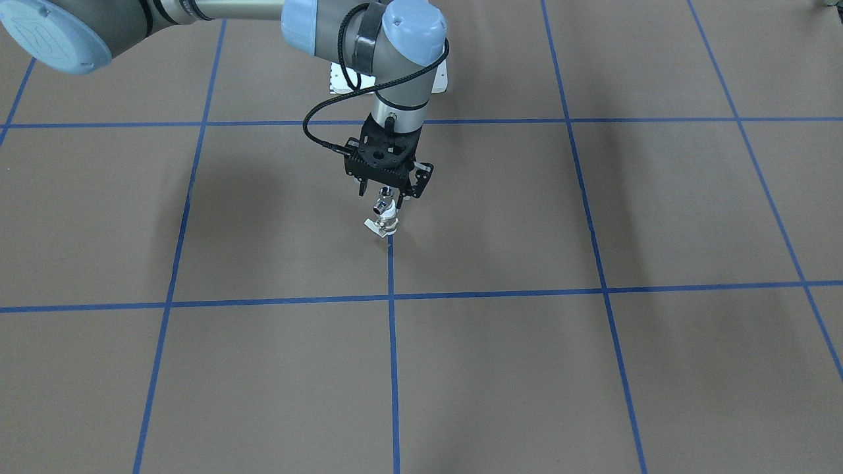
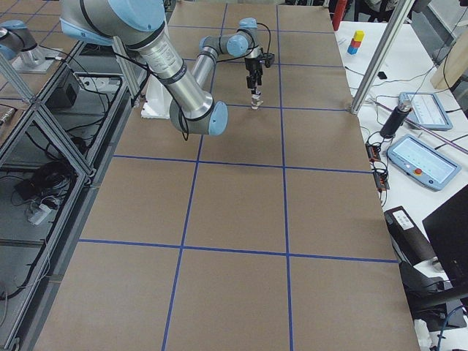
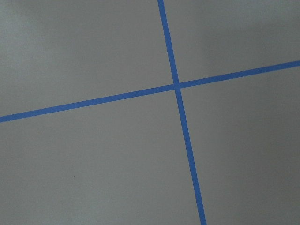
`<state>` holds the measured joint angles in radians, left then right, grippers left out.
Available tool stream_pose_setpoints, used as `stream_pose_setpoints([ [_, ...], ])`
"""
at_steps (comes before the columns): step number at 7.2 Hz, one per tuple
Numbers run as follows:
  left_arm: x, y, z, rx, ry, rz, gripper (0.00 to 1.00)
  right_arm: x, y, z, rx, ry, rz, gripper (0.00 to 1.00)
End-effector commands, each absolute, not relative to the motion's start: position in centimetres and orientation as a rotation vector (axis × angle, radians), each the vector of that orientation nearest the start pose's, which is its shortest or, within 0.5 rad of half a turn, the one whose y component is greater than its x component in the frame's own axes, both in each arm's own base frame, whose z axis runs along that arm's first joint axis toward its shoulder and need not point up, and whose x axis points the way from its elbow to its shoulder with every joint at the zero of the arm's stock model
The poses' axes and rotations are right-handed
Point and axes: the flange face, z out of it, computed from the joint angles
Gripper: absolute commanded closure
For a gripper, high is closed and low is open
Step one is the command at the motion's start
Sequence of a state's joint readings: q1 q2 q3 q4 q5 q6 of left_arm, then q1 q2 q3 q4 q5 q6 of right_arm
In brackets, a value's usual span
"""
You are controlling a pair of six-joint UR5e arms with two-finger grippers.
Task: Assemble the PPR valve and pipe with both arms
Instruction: 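Lower and press the chrome fitting onto the top of the valve, then open the right gripper and withdraw the right arm away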
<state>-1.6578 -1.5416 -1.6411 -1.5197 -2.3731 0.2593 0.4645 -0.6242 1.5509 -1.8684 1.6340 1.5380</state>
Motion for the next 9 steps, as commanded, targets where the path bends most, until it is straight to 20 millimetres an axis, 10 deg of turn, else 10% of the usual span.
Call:
stream_pose_setpoints([
  [1, -10.3, -47.1, 64.2, 0.127, 0.792, 0.158, 0.0, -54.9, -44.8, 8.9, 0.127, -0.701, 0.399, 0.01],
  [4, -10.2, -45.6, 66.9, 0.076, 0.8, 0.137, 0.0, -41.5, -53.6, 10.6, 0.118, -0.765, 0.314, 0.01],
  [6, -10.2, -45.8, 66.3, 0.107, 0.796, 0.15, 0.0, -29.2, -57.7, 20.3, 0.143, -0.736, 0.093, 0.01],
  [9, -10.5, -45.5, 66.3, 0.128, 0.793, 0.151, 0.0, -15.8, -58.3, 37.6, 0.214, -0.756, -0.097, 0.01],
])
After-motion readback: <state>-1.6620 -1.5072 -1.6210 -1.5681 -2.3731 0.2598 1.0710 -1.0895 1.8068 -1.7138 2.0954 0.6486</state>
